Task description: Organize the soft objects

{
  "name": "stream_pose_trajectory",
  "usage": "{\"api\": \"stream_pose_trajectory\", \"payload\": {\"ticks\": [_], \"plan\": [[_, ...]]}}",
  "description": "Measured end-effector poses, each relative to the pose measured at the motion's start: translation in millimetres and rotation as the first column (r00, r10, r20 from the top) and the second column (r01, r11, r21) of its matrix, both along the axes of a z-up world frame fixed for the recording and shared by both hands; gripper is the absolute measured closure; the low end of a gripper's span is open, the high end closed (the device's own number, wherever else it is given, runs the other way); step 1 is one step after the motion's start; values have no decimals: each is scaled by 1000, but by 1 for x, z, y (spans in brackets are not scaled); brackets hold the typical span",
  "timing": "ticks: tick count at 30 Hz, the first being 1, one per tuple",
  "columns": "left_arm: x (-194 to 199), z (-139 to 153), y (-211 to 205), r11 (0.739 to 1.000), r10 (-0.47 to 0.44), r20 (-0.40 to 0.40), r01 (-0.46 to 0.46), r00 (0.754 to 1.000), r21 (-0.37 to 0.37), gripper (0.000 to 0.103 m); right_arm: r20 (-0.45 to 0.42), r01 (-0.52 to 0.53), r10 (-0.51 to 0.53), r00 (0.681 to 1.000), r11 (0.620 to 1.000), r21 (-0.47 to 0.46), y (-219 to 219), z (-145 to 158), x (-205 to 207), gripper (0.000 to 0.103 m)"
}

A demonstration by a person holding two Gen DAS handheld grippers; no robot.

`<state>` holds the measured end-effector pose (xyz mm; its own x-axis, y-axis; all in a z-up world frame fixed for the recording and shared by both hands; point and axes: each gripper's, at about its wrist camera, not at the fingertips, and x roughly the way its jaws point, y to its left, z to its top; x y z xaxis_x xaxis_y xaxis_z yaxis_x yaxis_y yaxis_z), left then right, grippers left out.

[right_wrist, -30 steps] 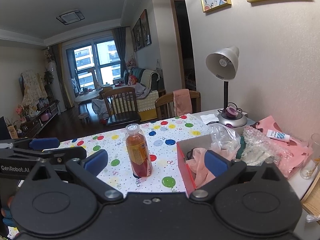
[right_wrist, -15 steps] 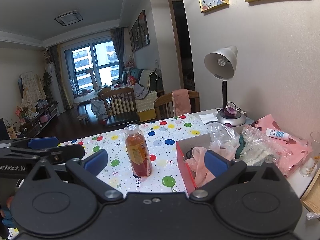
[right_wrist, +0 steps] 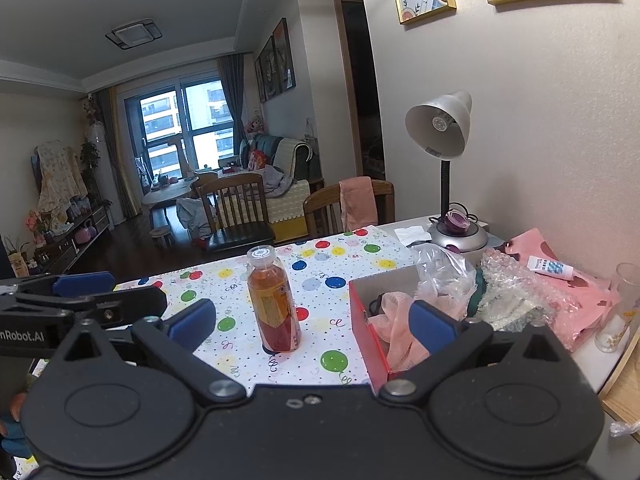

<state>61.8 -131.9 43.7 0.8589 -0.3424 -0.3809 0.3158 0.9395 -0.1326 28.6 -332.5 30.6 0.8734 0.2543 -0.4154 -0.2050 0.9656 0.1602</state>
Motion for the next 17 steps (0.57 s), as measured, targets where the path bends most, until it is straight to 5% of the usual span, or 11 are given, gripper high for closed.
{"api": "stream_pose_trajectory", "payload": {"ticks": [17], "plan": [[5, -3, 2, 1000, 16, -22, -16, 1000, -6, 0, -3, 9, -9, 1000, 1000, 0, 2, 0, -3, 0]]}}
